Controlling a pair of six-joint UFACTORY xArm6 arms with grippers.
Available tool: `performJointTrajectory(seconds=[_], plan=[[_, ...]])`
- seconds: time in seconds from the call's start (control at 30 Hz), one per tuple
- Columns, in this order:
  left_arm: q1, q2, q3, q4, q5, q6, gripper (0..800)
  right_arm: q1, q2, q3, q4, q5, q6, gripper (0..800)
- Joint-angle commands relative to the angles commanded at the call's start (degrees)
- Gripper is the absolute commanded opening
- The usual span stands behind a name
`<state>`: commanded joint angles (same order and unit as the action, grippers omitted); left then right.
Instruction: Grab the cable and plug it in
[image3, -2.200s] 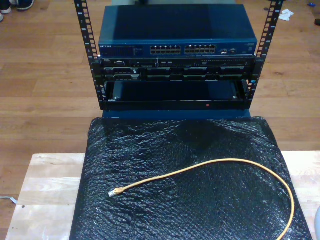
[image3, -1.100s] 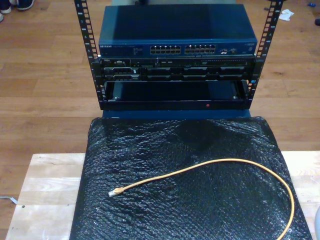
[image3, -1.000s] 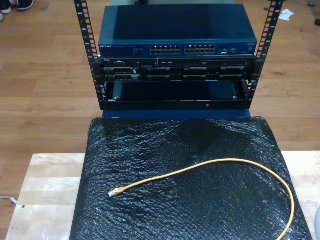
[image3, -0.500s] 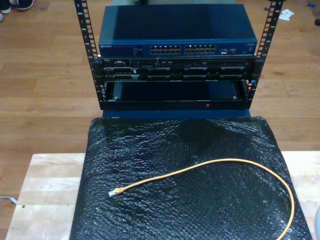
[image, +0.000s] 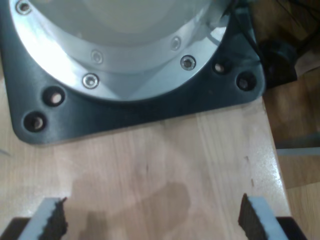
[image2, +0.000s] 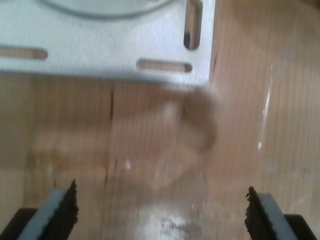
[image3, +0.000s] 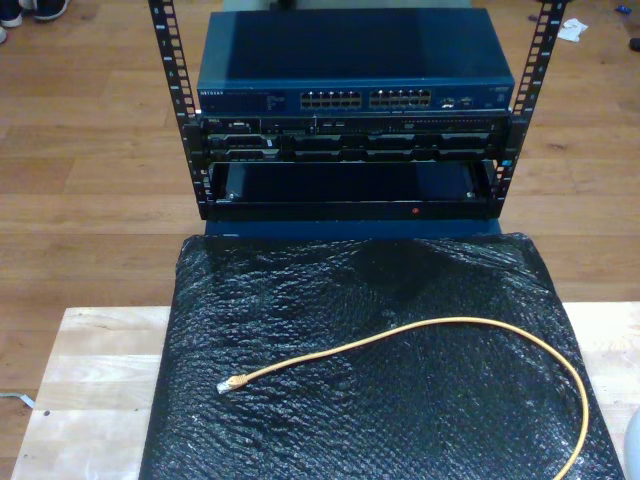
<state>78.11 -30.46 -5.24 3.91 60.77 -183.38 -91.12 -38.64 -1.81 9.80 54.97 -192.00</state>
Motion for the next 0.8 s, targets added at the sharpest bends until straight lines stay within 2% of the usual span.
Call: performJointTrajectory(seconds=[0.37,0.57,0.8], plan=[[0.09,-0.35,-1.05,0.18,0.53,-0.18,800,0.00,-2.55,-0.26,0.00,0.62,0.35,800],[0.35,-0.26,-3.87,0.18,7.03,-0.09,800,-0.09,-3.25,-1.85,0.00,2.99,0.44,800],[0.26,-0.44,-6.86,0.26,11.16,-0.26,800,-0.09,-3.16,-3.43,0.00,5.71,0.53,800]])
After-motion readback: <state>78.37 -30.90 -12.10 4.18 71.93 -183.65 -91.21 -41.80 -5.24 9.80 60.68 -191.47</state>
